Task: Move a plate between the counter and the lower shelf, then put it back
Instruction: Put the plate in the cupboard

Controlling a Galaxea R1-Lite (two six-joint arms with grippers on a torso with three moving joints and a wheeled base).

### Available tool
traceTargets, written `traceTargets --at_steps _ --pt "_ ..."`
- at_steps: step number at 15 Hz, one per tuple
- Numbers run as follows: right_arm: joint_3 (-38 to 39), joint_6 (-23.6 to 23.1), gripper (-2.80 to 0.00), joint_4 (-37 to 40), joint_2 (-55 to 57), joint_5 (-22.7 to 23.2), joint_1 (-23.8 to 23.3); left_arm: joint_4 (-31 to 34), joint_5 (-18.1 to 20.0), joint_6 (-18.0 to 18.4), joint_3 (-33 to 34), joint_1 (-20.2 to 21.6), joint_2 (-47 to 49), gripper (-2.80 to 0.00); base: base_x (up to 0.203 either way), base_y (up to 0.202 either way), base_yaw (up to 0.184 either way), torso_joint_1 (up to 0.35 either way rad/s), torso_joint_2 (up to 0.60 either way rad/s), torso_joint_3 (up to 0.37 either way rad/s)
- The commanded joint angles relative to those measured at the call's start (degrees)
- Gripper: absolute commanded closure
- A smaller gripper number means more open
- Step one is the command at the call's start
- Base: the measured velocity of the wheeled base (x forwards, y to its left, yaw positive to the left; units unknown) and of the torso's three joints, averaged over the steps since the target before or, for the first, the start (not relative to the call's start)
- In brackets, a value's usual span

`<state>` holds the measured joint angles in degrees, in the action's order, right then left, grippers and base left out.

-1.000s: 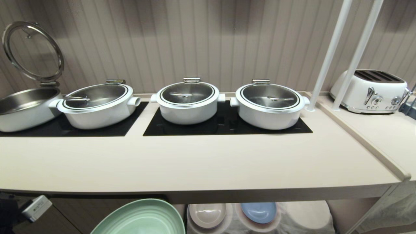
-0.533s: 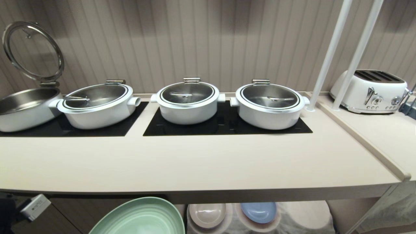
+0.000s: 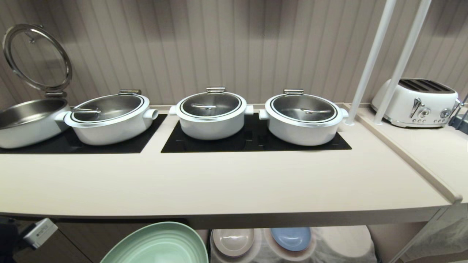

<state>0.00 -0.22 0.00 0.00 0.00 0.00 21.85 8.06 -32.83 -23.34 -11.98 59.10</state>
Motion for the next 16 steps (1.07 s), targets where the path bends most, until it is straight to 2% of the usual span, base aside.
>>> traceTargets --at_steps 1,16 --pt "0.0 0.0 0.0 0.0 0.0 0.0 0.0 0.0 0.2 -0.2 0.0 -0.1 0.1 0.0 0.0 0.0 0.0 0.0 0.0 0.0" --pt "0.0 0.0 0.0 0.0 0.0 -0.1 0.0 0.0 0.2 -0.1 -0.6 -0.9 -0.9 0.0 0.0 0.0 0.0 0.0 0.0 0.0"
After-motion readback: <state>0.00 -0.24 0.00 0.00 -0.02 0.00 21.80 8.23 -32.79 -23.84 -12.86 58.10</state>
